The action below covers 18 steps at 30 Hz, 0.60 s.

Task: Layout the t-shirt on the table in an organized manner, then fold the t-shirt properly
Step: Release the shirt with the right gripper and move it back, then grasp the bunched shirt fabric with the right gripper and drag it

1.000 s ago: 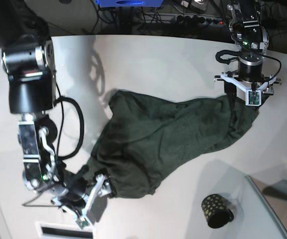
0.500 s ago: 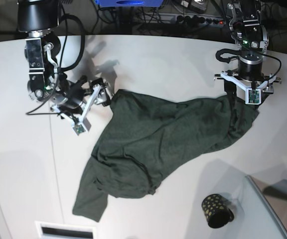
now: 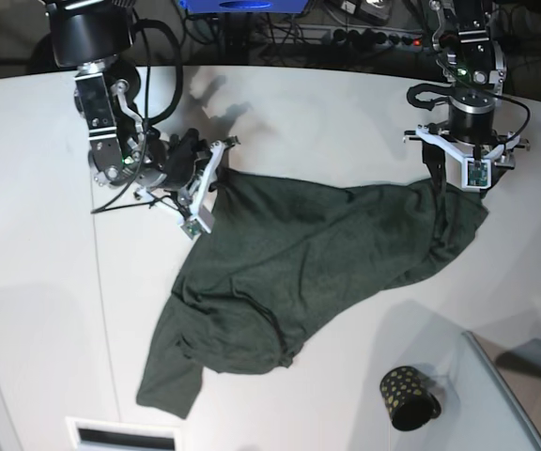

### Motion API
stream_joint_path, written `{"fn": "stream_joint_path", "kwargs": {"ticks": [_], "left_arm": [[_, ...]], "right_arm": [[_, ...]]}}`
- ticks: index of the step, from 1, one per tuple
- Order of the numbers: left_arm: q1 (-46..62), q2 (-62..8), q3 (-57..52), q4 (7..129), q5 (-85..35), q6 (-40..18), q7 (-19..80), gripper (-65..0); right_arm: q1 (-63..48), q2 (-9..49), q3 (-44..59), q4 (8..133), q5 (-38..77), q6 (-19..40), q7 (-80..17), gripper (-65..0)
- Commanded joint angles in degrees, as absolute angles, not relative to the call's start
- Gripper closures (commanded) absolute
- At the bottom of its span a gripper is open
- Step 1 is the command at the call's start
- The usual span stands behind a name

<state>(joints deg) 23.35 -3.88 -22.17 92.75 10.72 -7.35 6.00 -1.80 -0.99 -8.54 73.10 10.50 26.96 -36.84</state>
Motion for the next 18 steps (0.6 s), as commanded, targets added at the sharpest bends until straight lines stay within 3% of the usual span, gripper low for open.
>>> {"fn": "stream_joint_path", "kwargs": {"ticks": [1,4,9,14,18], "left_arm": [[23.8,-4.6,-22.5,93.7,10.6,-6.6,4.7,-37.5],[23.8,-4.6,-22.5,93.6,10.6,-6.6,4.7,-37.5],[23.4,-4.6,-22.3,93.7,10.6,-6.6,4.7,-37.5],[23.3,-4.6,-22.1,93.7,10.6,-6.7,4.7,-37.5],[23.2,-4.6,-21.9,93.6,10.9,-6.7,4.7,-37.5]], "right_arm": [[-2.1,-1.1,-8.6,75.8,11.4,27.2,-36.8,-0.9],[-5.5,-1.1,-8.7,83.0,11.4,27.6,-40.4,-0.9],[-10.2,-1.1,-8.7,96.5,11.4,33.3,-48.7,-0.6],[-13.8,-0.7,-8.7,110.9,11.4,33.6,-56.3,-0.5],[-13.2,-0.7,-8.7,107.0,11.4,33.6,-62.5,-1.8]]}}
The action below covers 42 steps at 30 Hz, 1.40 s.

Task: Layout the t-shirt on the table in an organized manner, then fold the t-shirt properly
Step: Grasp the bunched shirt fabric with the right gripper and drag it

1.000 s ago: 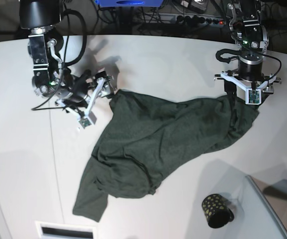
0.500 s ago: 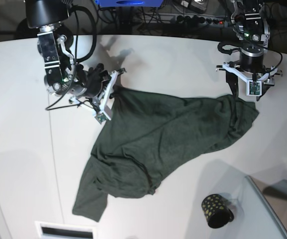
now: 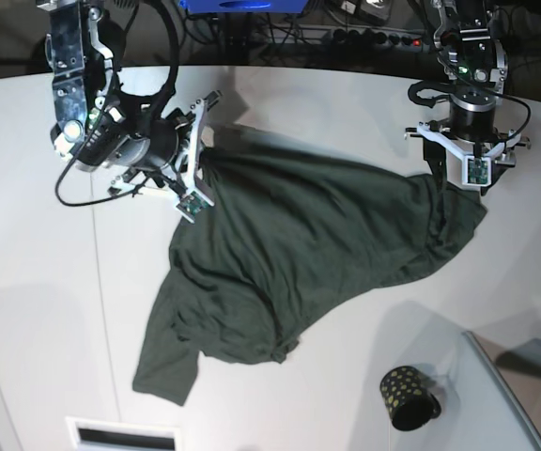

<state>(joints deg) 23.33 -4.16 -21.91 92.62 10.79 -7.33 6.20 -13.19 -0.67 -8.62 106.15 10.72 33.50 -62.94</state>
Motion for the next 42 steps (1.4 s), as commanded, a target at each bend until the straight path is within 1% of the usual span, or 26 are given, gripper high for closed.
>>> {"fn": "stream_joint_path", "kwargs": {"ticks": [1,2,4,7,8,9,11,12,14,16,18,21,23,25,27,28,30,31,32,33,36,39,42], "left_arm": [[23.0,-4.6,-21.9,93.6,10.9,-6.7,4.7,-37.5],[22.5,-4.7,-21.8,93.6,10.9,-6.7,4.8,-37.5],[21.8,-4.7,-22.2,93.5,10.9,-6.7,4.8,-37.5],[21.8,-4.7,-22.4,93.5,10.9,-6.7,4.8,-37.5],[21.8,-4.7,-22.5,93.6,10.9,-6.7,4.8,-37.5],[21.7,-4.7,-22.5,93.6,10.9,-6.7,4.8,-37.5],[21.7,-4.8,-22.5,93.6,10.9,-6.7,4.9,-37.5],[21.8,-5.2,-22.5,93.6,10.9,-6.7,4.9,-37.5],[22.0,-5.6,-22.5,93.5,10.6,-6.7,4.9,-37.5],[22.2,-5.6,-22.5,93.6,10.8,-6.7,4.9,-37.5],[22.4,-5.6,-23.0,93.8,10.8,-6.7,4.9,-37.5],[22.4,-5.2,-26.6,93.6,10.6,-6.7,4.9,-37.5],[22.4,-5.2,-28.6,93.5,10.6,-6.7,4.9,-37.5],[23.1,-5.3,-30.5,93.5,10.6,-6.7,4.9,-37.5],[23.8,-5.5,-31.3,93.5,10.6,-6.7,4.9,-37.5],[23.8,-5.5,-31.3,93.5,10.6,-6.7,4.9,-37.5],[23.9,-5.5,-31.3,93.5,10.6,-6.7,4.9,-37.5],[24.2,-5.5,-31.3,93.5,10.6,-6.7,4.9,-37.5],[24.6,-5.5,-31.3,93.5,10.6,-6.7,4.8,-37.5],[24.6,-5.5,-31.3,93.6,10.6,-6.7,4.7,-37.5],[24.6,-5.5,-31.3,93.6,10.6,-6.7,4.8,-37.5],[24.7,-5.5,-31.6,93.6,10.6,-6.7,4.8,-37.5],[24.7,-5.5,-33.5,93.6,10.6,-6.7,4.8,-37.5]], "right_arm": [[-13.2,-0.8,-8.7,105.1,11.4,33.6,-62.7,-4.1],[-13.3,-0.8,-8.7,103.5,11.4,33.6,-62.6,-6.5],[-13.5,-0.7,-8.7,101.5,11.4,33.6,-62.9,-14.4],[-14.0,-0.4,-8.7,102.6,11.3,33.6,-62.9,-28.5],[-13.7,0.7,-8.7,103.6,11.2,33.6,-62.5,-32.6],[-12.7,1.6,-8.6,104.3,11.2,33.6,-62.1,-35.1],[-8.4,2.1,-8.1,104.0,11.1,33.4,-59.2,-36.3],[-5.5,2.2,-8.1,101.6,11.0,33.2,-57.1,-36.5],[1.2,2.2,-8.1,93.4,11.0,32.0,-53.4,-36.6],[8.0,2.2,-8.1,82.9,11.0,28.9,-49.5,-36.6],[14.3,2.2,-8.1,72.0,11.0,27.2,-43.8,-36.6],[21.4,2.2,-8.1,58.5,11.0,26.7,-37.1,-36.6],[24.3,2.2,-8.1,52.6,11.0,26.7,-34.7,-36.6],[25.9,2.2,-8.4,48.8,11.0,26.7,-33.4,-36.3],[26.2,2.2,-8.6,48.1,11.0,26.9,-33.3,-35.0],[26.2,2.2,-8.6,48.2,11.0,26.9,-33.3,-30.8],[26.2,1.8,-8.6,47.9,11.0,26.9,-33.3,-16.2],[26.2,1.6,-8.6,47.9,11.0,26.9,-33.5,-7.8],[26.2,1.5,-8.6,48.2,11.0,26.9,-33.7,-1.2],[26.2,1.0,-8.6,48.2,11.0,26.9,-33.9,0.0],[26.4,-0.5,-8.7,49.4,11.0,27.0,-36.2,-0.3],[25.7,-2.8,-9.5,56.8,11.0,27.1,-39.6,-0.3],[25.7,-4.6,-16.0,64.1,11.0,26.8,-42.3,-0.3]]}}
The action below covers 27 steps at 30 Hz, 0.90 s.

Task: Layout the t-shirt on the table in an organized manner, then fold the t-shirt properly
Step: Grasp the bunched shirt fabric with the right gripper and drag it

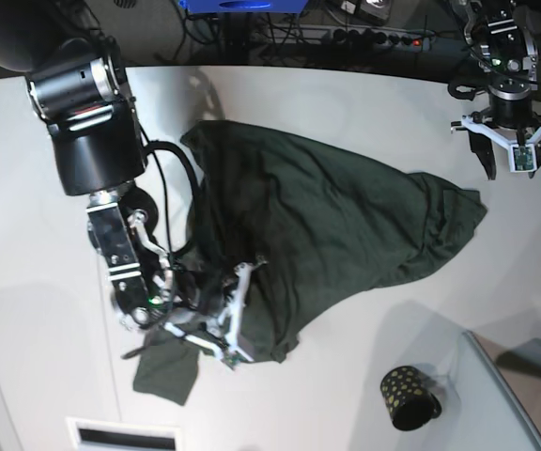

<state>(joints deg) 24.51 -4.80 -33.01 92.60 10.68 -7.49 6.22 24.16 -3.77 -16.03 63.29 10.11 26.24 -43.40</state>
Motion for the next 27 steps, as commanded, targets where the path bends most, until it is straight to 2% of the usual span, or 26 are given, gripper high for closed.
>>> {"fn": "stream_joint_path", "kwargs": {"ticks": [1,6,12,15,19,20,22,25,27], "left_arm": [[24.7,-5.5,-33.8,93.6,10.6,-6.7,4.8,-37.5],[25.1,-5.5,-34.6,93.9,10.8,-6.7,4.8,-37.5],[26.1,-5.5,-34.5,93.8,10.9,-6.7,4.9,-37.5],[26.3,-5.3,-34.4,94.0,10.9,-6.7,4.9,-37.5],[26.1,-5.1,-34.2,94.2,10.9,-6.7,4.9,-37.5],[26.1,-5.1,-34.1,94.4,10.9,-6.7,4.9,-37.5],[26.2,-5.1,-34.1,94.5,10.9,-6.7,4.9,-37.5],[26.2,-5.1,-34.1,94.5,10.9,-6.7,4.9,-37.5],[26.2,-5.1,-34.0,94.5,10.9,-6.7,4.9,-37.5]], "right_arm": [[26.1,-5.5,-18.2,65.7,11.0,26.6,-42.8,-0.3],[32.3,-8.5,-25.7,61.6,11.3,26.6,-42.1,-0.3],[37.8,-8.9,-35.9,58.8,11.6,25.7,-35.1,-0.3],[40.5,-8.8,-42.2,58.7,15.4,26.1,-31.1,-0.2],[42.3,-8.7,-47.6,58.8,20.2,31.4,-28.2,-1.5],[42.3,-8.7,-48.4,58.9,20.6,32.2,-28.3,-4.1],[42.3,-8.7,-49.5,59.1,20.6,32.1,-28.5,-13.7],[41.7,-8.4,-47.3,59.8,20.6,32.1,-32.9,-33.0],[40.0,-5.8,-42.6,62.7,20.5,32.1,-36.2,-42.6]]}}
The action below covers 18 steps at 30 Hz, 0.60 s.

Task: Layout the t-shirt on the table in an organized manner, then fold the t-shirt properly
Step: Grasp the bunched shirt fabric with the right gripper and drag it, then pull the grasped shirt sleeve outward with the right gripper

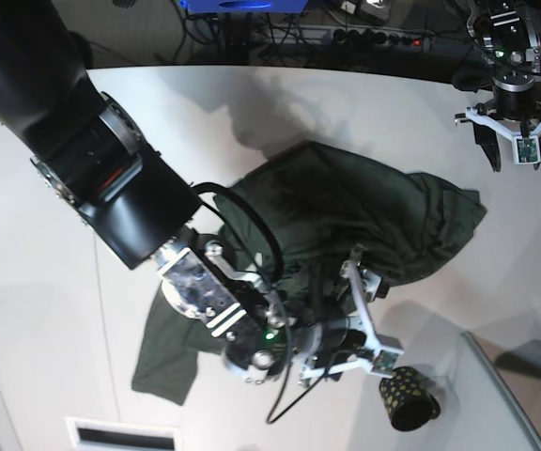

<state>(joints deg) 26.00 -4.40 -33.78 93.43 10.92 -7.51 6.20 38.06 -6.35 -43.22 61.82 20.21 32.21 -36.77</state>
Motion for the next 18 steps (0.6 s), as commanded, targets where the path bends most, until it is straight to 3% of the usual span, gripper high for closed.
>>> {"fn": "stream_joint_path", "kwargs": {"ticks": [1,8,18], "left_arm": [[26.1,-5.0,-34.0,94.5,11.0,-6.7,4.9,-37.5],[25.8,-4.9,-34.0,94.0,10.7,-6.7,4.9,-37.5],[25.9,-5.0,-34.0,94.2,10.6,-6.7,4.9,-37.5]], "right_arm": [[38.5,-4.3,-39.7,65.0,20.5,32.0,-37.5,-45.0],[26.6,5.5,-31.7,69.3,20.4,32.0,-40.6,-45.3],[23.5,6.7,-30.0,56.0,20.4,32.0,-28.6,-45.2]]}}
